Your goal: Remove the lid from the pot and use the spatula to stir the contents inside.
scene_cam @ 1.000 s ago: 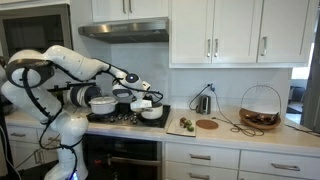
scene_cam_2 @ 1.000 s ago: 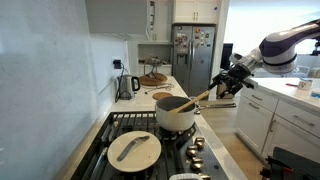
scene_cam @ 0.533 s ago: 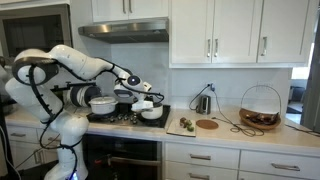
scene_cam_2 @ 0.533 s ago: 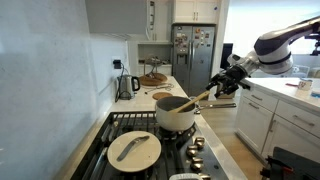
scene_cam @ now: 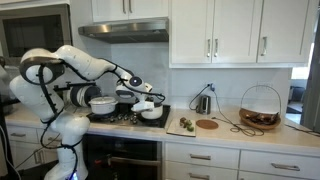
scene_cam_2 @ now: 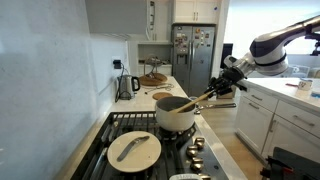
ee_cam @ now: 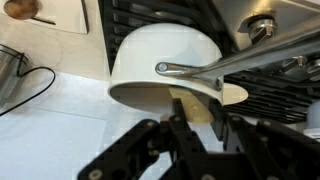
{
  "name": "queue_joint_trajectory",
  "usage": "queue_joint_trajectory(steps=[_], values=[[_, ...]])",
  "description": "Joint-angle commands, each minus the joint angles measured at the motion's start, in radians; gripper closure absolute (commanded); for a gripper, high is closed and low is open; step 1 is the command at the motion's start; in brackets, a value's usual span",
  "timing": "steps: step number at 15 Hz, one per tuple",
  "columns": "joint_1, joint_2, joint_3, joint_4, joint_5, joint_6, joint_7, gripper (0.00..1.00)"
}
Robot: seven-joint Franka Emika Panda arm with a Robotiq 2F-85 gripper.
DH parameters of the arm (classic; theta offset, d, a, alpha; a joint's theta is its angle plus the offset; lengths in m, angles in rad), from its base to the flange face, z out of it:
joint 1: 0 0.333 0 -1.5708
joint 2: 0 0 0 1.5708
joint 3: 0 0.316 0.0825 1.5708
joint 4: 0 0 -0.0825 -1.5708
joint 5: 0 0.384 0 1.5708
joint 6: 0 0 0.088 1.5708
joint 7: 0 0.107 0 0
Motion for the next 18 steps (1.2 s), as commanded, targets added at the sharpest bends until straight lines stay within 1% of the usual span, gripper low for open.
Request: queue_joint_trajectory(steps=[1,2,3,4,5,8,11,15,17,18], values=[[0.042,0.024,-0.023,0.025,0.027,0.033,-0.028,0.80],[0.047,0.023,-0.028,0.025,0.026,0.037,-0.027,0.84],[0.050,0.024,-0.033,0.026,0.023,0.039,-0.026,0.85],[0.053,0.024,-0.034,0.027,0.022,0.043,-0.023,0.87],[0.052,0.027,-0.033,0.027,0.019,0.047,-0.019,0.92],[0.036,0.065,0.003,0.048,-0.019,0.046,0.020,0.92],[0.010,0.118,0.068,0.078,-0.083,0.073,0.089,0.92],[-0.043,0.170,0.175,0.111,-0.195,0.113,0.232,0.92],[-0.088,0.186,0.233,0.120,-0.266,0.126,0.309,0.92],[-0.156,0.198,0.303,0.124,-0.266,0.119,0.323,0.92]])
